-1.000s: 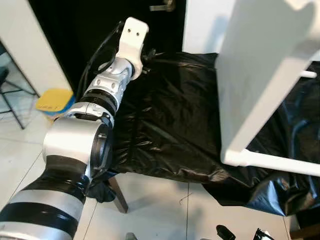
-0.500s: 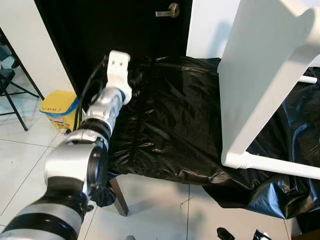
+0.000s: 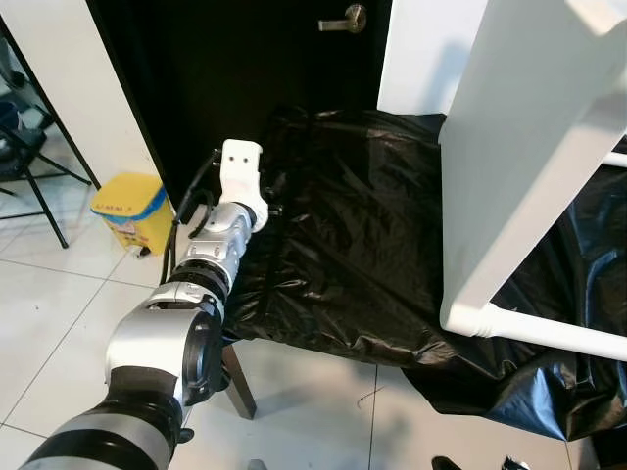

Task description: Building children table

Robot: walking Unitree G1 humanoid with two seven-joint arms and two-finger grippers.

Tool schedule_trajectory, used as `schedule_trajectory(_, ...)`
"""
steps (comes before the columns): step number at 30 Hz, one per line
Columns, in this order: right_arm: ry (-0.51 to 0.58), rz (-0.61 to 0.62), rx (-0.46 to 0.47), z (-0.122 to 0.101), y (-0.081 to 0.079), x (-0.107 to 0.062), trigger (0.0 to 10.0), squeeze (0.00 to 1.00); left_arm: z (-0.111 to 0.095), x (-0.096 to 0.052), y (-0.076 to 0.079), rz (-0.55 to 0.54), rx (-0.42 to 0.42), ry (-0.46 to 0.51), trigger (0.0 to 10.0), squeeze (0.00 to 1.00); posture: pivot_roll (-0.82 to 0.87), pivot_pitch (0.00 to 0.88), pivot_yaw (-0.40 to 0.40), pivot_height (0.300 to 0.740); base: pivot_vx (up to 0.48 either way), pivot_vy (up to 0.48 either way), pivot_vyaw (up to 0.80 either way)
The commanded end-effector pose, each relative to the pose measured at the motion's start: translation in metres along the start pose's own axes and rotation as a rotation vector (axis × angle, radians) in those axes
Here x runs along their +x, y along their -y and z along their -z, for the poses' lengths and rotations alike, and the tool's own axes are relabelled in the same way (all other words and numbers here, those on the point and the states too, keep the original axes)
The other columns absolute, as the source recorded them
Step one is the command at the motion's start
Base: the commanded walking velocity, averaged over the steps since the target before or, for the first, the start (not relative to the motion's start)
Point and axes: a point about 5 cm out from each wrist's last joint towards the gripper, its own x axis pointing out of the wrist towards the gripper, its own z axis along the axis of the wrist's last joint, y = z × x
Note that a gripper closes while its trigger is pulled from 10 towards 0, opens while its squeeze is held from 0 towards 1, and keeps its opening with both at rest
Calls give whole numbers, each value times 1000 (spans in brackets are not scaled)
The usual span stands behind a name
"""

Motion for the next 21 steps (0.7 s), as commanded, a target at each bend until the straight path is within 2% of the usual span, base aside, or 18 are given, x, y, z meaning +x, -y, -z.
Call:
schedule_trajectory(1, -122, 214, -972, -2, -13, 36, 10000, 0, -4, 1, -5, -59, -1, 4, 10000, 0, -94, 40, 153, 740, 0, 0, 0)
schedule_trajectory(21, -122, 214, -972, -2, -13, 36, 10000, 0, -4, 1, -5, -59, -1, 4, 10000, 0, -94, 40, 153, 740, 0, 0, 0)
